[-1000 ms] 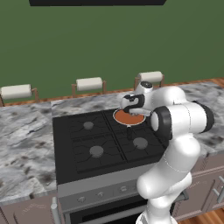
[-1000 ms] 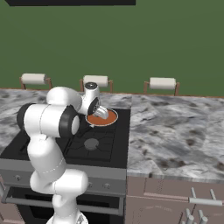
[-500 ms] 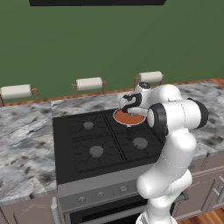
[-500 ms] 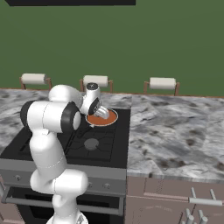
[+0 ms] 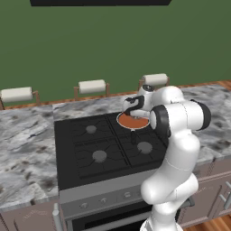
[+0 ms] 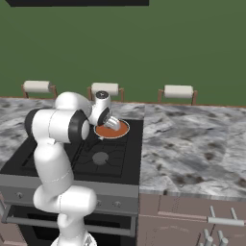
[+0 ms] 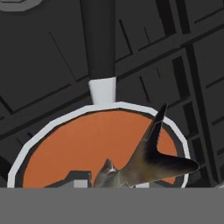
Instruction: Retrieve the fish from the fridge and place it on the saucepan with marinade on the stove.
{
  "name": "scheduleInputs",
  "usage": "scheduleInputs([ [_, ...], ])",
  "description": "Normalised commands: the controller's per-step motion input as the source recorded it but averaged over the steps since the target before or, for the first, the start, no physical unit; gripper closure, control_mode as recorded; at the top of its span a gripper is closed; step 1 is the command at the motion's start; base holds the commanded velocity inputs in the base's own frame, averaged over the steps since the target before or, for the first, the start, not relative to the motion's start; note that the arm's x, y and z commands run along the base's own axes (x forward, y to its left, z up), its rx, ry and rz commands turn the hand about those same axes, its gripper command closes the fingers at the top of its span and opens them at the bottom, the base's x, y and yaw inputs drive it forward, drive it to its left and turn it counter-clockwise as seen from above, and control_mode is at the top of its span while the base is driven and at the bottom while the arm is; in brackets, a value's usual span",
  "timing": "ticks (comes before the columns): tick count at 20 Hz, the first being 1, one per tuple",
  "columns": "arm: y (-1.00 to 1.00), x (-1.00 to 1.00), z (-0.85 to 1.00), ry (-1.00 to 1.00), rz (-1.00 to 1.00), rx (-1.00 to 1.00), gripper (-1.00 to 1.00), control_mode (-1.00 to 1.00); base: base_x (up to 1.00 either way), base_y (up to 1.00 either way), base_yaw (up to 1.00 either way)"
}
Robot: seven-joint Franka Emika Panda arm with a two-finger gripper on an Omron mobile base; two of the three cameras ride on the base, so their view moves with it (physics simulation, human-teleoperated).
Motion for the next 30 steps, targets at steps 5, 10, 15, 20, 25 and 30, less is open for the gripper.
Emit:
scheduleInputs([
  [5, 0.00, 0.06, -0.09, 0.00, 0.00, 0.00, -1.00, -1.00, 0.00, 0.00, 0.00],
  [10, 0.00, 0.08, -0.02, 0.00, 0.00, 0.00, -1.00, -1.00, 0.00, 0.00, 0.00],
  [15, 0.00, 0.10, 0.00, 0.00, 0.00, 0.00, -1.00, -1.00, 0.00, 0.00, 0.00],
  [20, 0.00, 0.15, 0.00, 0.00, 0.00, 0.00, -1.00, -1.00, 0.00, 0.00, 0.00],
  [25, 0.00, 0.01, 0.02, 0.00, 0.00, 0.00, -1.00, -1.00, 0.00, 0.00, 0.00],
  [30, -0.13, -0.11, 0.20, -0.03, -0.02, 0.00, -1.00, -1.00, 0.00, 0.00, 0.00],
])
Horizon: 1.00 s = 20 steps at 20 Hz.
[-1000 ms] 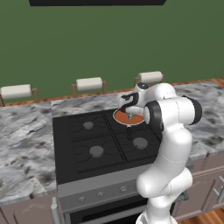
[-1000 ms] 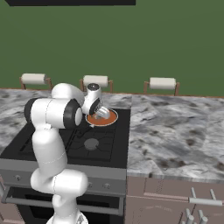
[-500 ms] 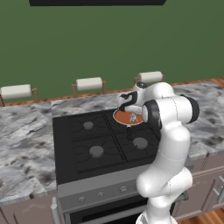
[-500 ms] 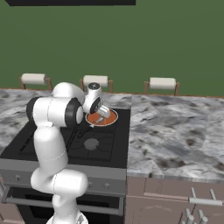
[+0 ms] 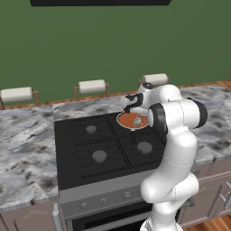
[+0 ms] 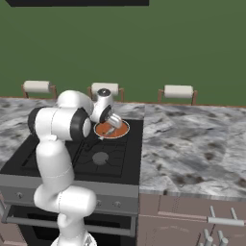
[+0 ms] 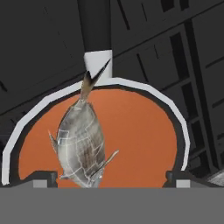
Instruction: Retrieve the fish from the fridge and place it on the saucepan with marinade on the stove.
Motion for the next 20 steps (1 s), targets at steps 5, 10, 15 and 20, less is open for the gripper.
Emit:
scheduleInputs([
  [5, -0.42, -0.42, 0.28, -0.11, -0.06, 0.00, -1.00, -1.00, 0.00, 0.00, 0.00],
  [10, -0.50, -0.65, 0.18, -0.13, -0.08, 0.00, -1.00, -1.00, 0.00, 0.00, 0.00],
  [15, -0.51, -0.78, 0.21, -0.17, -0.05, 0.00, -1.00, -1.00, 0.00, 0.00, 0.00],
  [20, -0.46, -0.84, 0.36, -0.27, 0.00, 0.03, -1.00, -1.00, 0.00, 0.00, 0.00],
])
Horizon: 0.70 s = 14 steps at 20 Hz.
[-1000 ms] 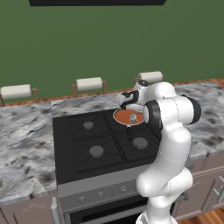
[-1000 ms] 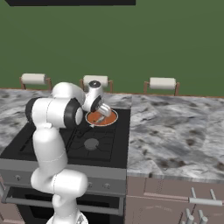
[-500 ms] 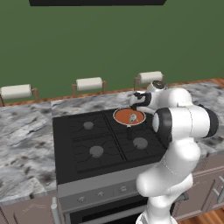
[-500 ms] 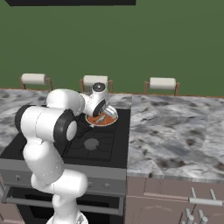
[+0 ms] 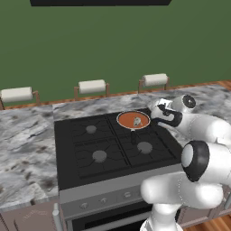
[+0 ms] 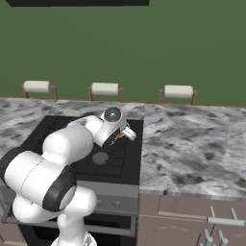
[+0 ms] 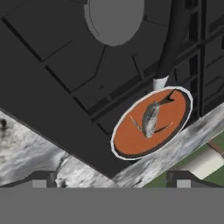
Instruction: Retrieve the fish from the fridge and place it on the saucepan with marinade on the stove.
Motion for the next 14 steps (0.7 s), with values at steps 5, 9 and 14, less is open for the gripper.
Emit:
scheduleInputs([
  [5, -0.31, -0.56, 0.60, -0.27, 0.00, 0.07, -1.00, -1.00, 0.00, 0.00, 0.00],
  [9, -0.18, -0.43, 0.67, -0.23, 0.01, 0.03, -1.00, -1.00, 0.00, 0.00, 0.00],
  [14, -0.15, -0.40, 0.61, -0.20, 0.03, 0.01, -1.00, -1.00, 0.00, 0.00, 0.00],
])
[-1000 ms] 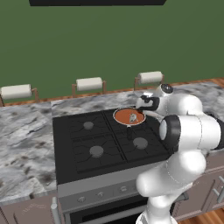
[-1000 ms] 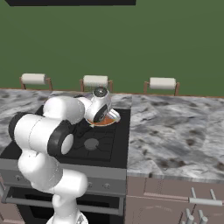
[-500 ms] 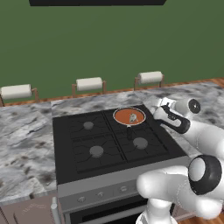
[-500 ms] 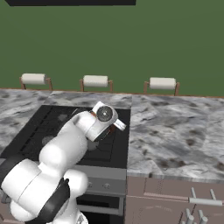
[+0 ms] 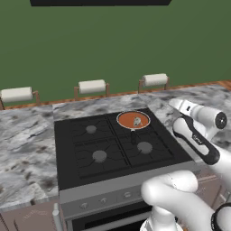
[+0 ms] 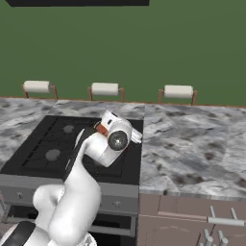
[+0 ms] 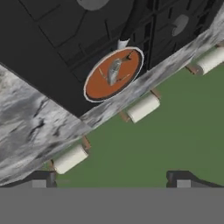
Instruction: Retrieve the fish from the fridge and place it on the saucepan with marinade on the stove.
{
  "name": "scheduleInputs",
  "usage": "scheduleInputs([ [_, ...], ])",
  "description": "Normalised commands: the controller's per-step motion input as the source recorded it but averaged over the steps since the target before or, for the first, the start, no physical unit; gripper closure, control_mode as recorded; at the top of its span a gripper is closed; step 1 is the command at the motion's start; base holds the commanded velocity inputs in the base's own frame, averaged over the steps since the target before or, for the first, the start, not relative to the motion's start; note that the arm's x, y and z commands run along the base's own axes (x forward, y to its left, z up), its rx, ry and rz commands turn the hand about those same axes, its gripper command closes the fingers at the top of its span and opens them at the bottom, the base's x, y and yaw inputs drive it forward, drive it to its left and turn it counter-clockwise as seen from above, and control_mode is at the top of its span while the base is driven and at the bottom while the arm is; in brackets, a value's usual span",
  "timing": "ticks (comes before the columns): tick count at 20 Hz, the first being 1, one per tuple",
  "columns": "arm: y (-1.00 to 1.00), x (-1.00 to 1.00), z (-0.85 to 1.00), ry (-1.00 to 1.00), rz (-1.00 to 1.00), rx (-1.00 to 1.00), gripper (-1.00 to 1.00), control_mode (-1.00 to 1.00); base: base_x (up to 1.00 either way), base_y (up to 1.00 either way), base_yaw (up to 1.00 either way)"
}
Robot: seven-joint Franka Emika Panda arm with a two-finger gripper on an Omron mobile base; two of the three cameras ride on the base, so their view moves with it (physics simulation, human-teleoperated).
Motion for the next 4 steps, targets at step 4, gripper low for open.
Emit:
scheduleInputs([
  [4, -0.16, -0.28, 0.59, -0.14, 0.03, 0.01, -1.00, -1.00, 0.00, 0.00, 0.00],
])
